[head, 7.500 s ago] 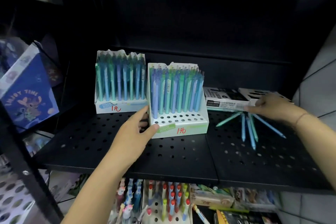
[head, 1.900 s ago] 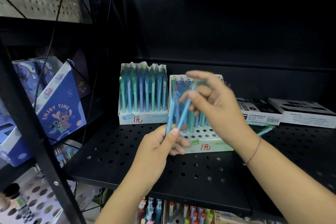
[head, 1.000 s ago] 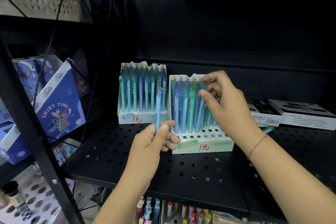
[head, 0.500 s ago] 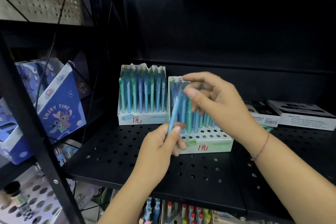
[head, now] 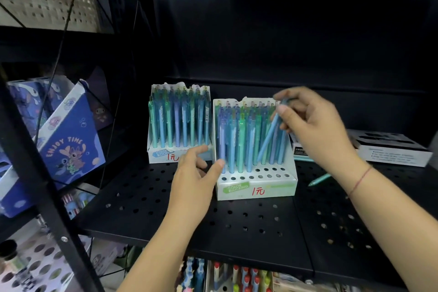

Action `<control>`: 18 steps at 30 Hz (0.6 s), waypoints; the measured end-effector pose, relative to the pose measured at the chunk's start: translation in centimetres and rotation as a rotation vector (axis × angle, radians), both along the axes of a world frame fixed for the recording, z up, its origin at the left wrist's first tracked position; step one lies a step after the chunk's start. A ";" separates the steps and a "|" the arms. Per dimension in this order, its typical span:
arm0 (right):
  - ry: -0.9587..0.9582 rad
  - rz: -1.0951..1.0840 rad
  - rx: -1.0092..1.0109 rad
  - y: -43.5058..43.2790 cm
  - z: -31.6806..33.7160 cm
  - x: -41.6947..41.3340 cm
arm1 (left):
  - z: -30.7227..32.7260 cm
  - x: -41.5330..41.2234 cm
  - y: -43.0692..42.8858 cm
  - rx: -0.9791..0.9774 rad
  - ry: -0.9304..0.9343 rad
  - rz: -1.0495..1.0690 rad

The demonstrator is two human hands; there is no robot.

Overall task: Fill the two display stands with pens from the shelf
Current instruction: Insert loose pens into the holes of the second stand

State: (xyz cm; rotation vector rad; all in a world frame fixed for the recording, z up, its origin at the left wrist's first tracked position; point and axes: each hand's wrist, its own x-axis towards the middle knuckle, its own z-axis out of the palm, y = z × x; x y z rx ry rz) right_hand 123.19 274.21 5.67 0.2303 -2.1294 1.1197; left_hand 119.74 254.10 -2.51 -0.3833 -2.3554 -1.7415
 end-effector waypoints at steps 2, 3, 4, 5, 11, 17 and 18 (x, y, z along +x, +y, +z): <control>-0.026 -0.019 0.054 -0.1 -0.8 -0.2 | -0.3 -0.3 0.3 -0.015 -0.037 -0.041; -0.030 -0.024 0.072 -0.1 -1.1 -0.3 | -0.4 -0.4 0.4 -0.019 -0.045 -0.056; -0.036 -0.029 0.087 -0.2 -1.4 -0.3 | -0.5 -0.5 0.5 -0.023 -0.051 -0.062; -0.038 -0.034 0.104 -0.2 -1.6 -0.4 | -0.6 -0.6 0.4 -0.023 -0.057 -0.064; -0.023 -0.071 0.233 -0.8 -2.5 -0.6 | -0.8 -0.4 0.2 -0.020 -0.029 -0.052; -0.014 -0.072 0.260 -0.9 -2.6 -0.4 | -0.7 -0.2 0.1 0.003 -0.024 -0.028; 0.002 -0.073 0.237 -0.4 -2.1 -0.2 | -0.8 -0.2 -0.1 0.004 -0.019 -0.021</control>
